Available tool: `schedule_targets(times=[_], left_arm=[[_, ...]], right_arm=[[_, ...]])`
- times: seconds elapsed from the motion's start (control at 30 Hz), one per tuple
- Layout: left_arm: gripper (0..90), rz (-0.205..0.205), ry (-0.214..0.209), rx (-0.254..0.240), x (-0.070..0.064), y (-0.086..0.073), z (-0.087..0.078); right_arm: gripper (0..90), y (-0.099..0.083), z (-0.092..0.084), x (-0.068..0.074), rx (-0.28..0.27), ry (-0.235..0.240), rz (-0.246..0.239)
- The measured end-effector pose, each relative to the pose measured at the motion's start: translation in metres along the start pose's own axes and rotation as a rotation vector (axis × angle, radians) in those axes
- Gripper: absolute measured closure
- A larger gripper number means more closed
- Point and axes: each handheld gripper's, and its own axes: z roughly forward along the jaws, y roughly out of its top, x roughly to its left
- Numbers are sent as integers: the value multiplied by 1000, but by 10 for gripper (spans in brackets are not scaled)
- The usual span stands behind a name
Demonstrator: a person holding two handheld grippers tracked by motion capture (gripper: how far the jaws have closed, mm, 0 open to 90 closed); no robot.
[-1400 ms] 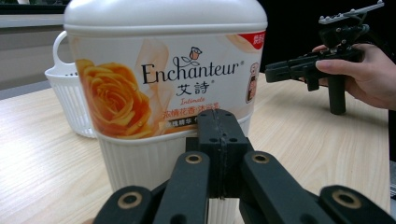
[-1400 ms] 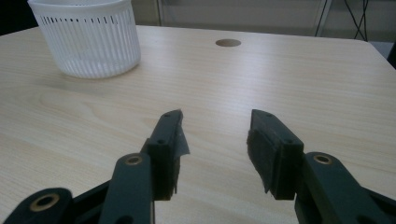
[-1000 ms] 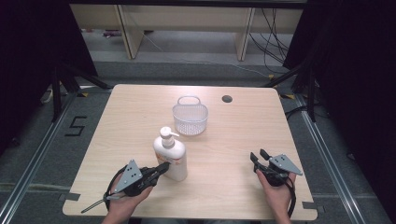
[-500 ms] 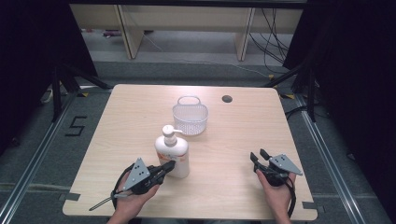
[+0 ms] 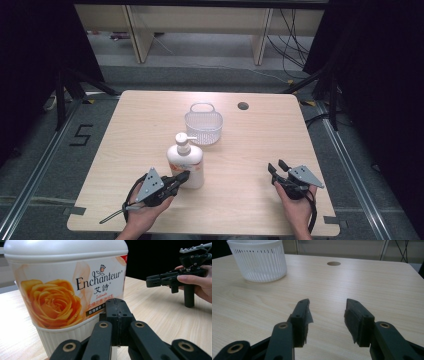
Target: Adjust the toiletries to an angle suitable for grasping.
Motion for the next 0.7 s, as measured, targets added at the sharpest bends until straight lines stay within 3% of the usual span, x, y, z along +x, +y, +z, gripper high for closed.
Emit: schedule_targets(times=[0.3, 0.37, 0.7], left_arm=[[898, -1, 6, -2, 0, 0, 1], [897, -3, -2, -21, 0, -1, 3], [885, 2, 7, -8, -2, 1, 1]], right_arm=[[548, 0, 0, 0, -6, 0, -4], [548, 0, 0, 0, -5, 0, -4], [545, 0, 0, 0, 2, -5, -2]])
